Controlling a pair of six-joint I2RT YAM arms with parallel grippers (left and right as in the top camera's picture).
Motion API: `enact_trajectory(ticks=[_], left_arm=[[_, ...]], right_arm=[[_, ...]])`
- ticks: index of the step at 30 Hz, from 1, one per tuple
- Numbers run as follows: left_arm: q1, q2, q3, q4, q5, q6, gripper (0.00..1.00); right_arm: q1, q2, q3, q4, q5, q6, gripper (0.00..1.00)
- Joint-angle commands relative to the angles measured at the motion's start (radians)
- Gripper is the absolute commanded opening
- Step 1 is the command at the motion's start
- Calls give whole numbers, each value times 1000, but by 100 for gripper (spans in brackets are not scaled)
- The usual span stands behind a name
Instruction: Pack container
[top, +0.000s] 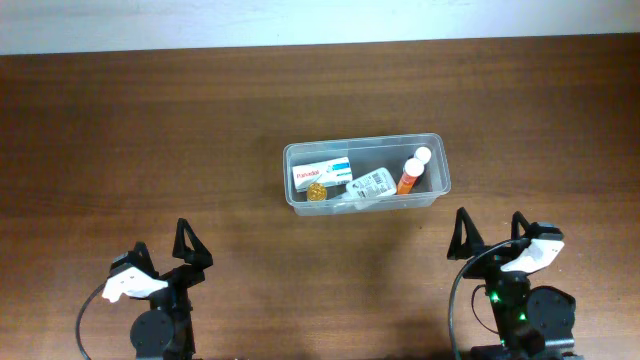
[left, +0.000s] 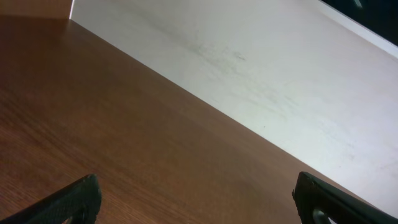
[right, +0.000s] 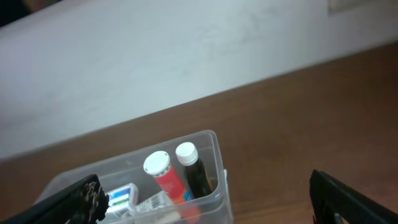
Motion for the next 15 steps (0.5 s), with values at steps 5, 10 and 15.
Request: enact_trajectory(ticks=[5, 10, 15], left_arm=[[6, -10, -2, -5, 11, 2, 99], [6, -10, -2, -5, 11, 2, 99], [6, -10, -2, -5, 11, 2, 100]], right_arm=[[10, -42, -23, 18, -113, -250, 98], [10, -104, -90, 89, -113, -249, 99], [10, -116, -149, 207, -113, -248, 98]])
